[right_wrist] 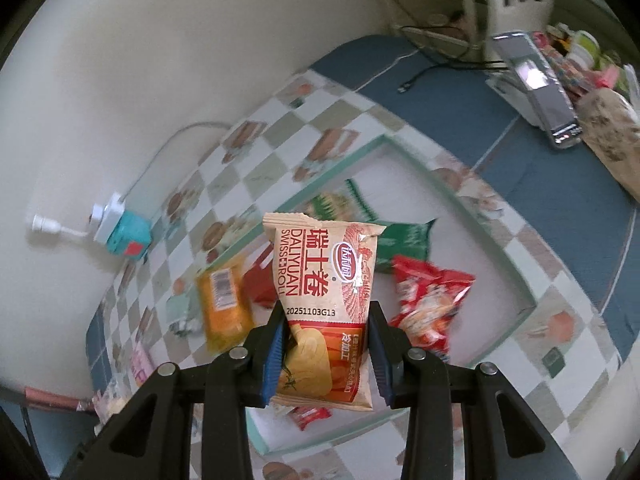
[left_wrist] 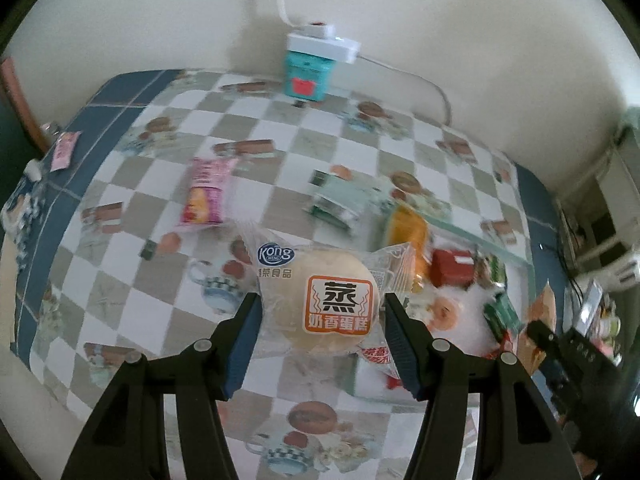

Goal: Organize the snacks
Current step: 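Carry steamed bun pack and Swiss roll pack over the white tray with both grippers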

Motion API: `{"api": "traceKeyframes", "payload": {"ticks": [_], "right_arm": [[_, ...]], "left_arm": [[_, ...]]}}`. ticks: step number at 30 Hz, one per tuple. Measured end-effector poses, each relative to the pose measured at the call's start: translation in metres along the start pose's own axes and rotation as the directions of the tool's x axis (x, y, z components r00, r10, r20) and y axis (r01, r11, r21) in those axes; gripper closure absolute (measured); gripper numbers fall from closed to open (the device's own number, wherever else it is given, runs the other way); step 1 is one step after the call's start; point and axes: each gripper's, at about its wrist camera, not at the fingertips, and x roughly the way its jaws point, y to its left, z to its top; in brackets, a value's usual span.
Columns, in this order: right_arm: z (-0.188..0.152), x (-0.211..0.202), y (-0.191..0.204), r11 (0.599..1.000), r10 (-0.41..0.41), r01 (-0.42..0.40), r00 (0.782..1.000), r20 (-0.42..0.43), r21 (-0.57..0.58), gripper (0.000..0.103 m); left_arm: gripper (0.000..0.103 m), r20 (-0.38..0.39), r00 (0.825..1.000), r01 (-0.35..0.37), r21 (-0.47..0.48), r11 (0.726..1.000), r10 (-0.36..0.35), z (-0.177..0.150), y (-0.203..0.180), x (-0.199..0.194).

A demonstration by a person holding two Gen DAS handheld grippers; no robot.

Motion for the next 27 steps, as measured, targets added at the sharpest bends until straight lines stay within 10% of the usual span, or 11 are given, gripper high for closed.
{"api": "traceKeyframes", "payload": {"ticks": [27], "right_arm": [[0.003,0.02,-0.01,0.999,-0.02,0.016,0.997,-0.08,-0.045,0.062]], "left_arm": [[0.041,-0.098,0.995,0.057,0.251,0.966,-0.034,-0.044,-0.096,0.046]]}}
